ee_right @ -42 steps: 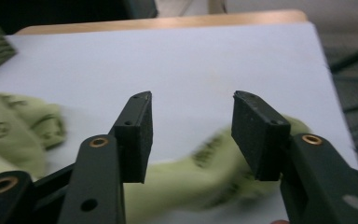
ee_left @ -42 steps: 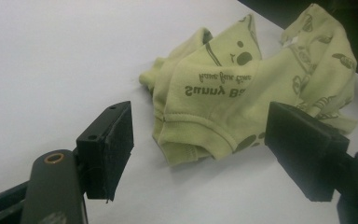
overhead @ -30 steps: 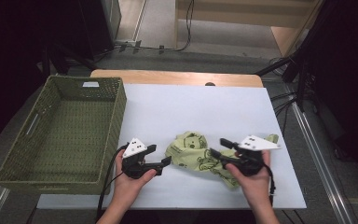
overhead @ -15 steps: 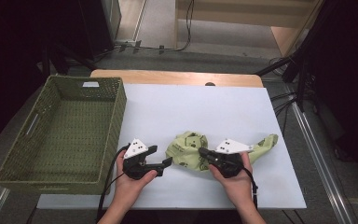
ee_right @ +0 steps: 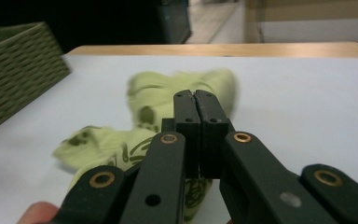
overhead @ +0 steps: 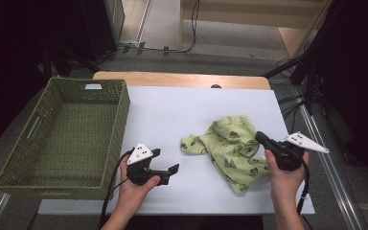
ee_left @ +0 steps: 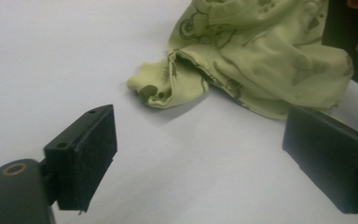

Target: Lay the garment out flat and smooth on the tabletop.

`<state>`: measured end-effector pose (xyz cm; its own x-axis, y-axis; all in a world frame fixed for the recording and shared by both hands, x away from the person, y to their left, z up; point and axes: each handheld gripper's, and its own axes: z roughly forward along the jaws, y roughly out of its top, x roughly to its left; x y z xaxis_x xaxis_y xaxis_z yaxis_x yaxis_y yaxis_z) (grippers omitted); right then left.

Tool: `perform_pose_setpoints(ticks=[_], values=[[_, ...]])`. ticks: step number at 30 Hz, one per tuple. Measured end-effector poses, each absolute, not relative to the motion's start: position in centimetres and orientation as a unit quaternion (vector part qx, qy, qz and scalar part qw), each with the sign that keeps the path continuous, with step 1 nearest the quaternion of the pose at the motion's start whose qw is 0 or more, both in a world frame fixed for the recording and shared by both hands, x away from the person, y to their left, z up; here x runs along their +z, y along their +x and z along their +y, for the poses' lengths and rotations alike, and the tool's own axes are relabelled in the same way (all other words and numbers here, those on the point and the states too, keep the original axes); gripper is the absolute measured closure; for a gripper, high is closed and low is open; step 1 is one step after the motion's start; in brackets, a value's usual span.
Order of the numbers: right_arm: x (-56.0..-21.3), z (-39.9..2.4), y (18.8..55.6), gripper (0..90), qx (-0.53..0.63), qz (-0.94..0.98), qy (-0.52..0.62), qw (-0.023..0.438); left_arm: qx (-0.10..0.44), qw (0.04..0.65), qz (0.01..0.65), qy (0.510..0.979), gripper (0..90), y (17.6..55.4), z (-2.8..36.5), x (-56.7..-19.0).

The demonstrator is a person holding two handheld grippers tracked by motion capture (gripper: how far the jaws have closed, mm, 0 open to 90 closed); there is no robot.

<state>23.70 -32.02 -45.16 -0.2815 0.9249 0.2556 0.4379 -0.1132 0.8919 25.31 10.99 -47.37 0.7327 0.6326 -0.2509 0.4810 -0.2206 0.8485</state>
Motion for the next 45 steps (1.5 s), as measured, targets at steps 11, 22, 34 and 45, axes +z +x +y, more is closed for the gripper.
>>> perform_pose_setpoints(ticks=[11, 22, 34, 45], values=[[-45.4, -34.2, 23.5, 52.0, 0.458, 0.606, 0.597, 0.26, 0.075, 0.516, 0.353, 0.777, 0.0, 25.2, 11.0, -47.3], [-46.1, -22.2, 24.7, 43.5, 0.434, 0.731, 0.484, 0.207, 0.08, 0.514, 0.351, 0.779, 0.0, 25.1, 11.0, -47.1], [-50.8, -18.4, 26.1, 46.8, 0.294, 0.785, 0.493, 0.233, 0.077, 0.51, 0.354, 0.78, 0.0, 25.2, 11.0, -47.3], [-50.4, -19.4, 25.3, 85.0, 0.345, 0.779, 0.473, 0.223, 0.074, 0.51, 0.354, 0.781, 0.0, 25.2, 11.1, -47.2]])
